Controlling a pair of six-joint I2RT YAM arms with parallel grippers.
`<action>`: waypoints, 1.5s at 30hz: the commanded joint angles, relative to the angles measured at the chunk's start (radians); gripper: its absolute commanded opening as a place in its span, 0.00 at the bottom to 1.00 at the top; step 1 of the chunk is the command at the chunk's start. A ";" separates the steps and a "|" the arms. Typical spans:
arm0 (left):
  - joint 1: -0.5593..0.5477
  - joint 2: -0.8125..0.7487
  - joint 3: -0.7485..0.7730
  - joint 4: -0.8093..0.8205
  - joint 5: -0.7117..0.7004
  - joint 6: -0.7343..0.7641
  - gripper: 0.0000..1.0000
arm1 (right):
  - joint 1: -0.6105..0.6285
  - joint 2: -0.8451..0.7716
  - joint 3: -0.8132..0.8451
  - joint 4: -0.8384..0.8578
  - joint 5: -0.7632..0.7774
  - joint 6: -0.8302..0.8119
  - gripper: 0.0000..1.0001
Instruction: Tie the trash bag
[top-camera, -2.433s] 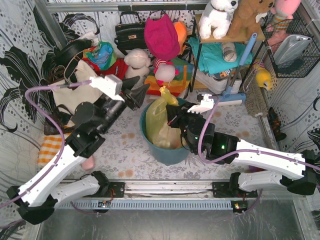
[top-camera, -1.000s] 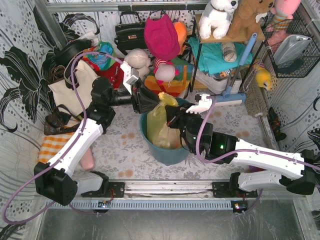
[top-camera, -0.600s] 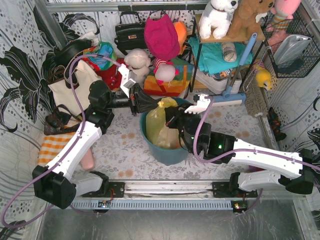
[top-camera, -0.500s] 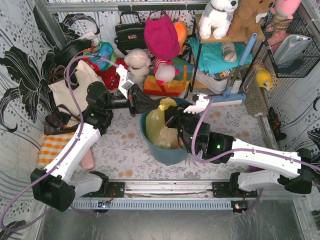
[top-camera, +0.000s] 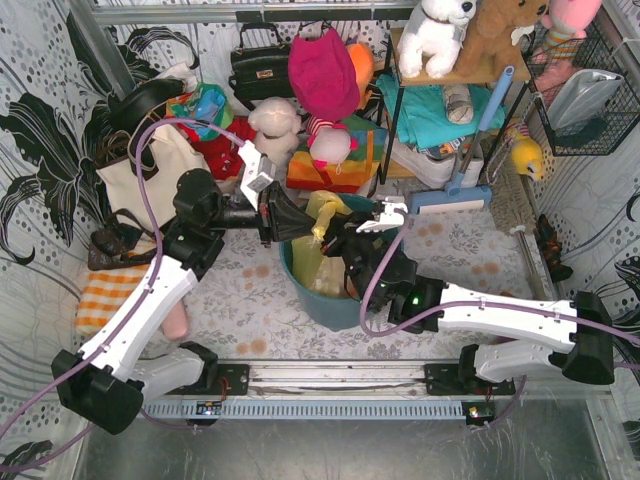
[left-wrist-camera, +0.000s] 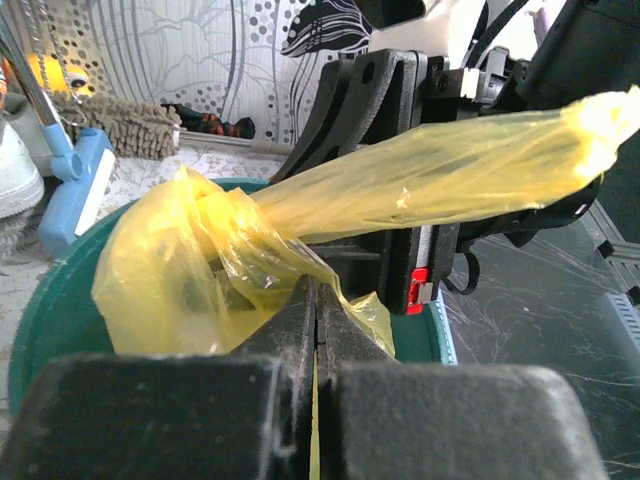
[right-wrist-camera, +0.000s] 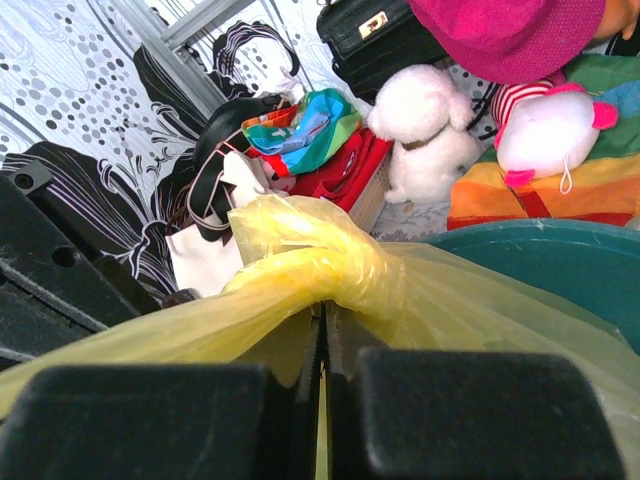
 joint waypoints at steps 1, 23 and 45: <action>-0.023 -0.023 0.020 -0.121 -0.005 0.085 0.00 | 0.005 0.008 -0.027 0.177 -0.005 -0.102 0.00; -0.056 -0.063 0.186 -0.468 -0.353 0.300 0.18 | 0.005 -0.027 -0.157 0.449 -0.052 -0.267 0.00; 0.004 0.065 0.185 -0.269 -0.308 0.202 0.67 | 0.005 -0.041 -0.141 0.369 -0.063 -0.220 0.00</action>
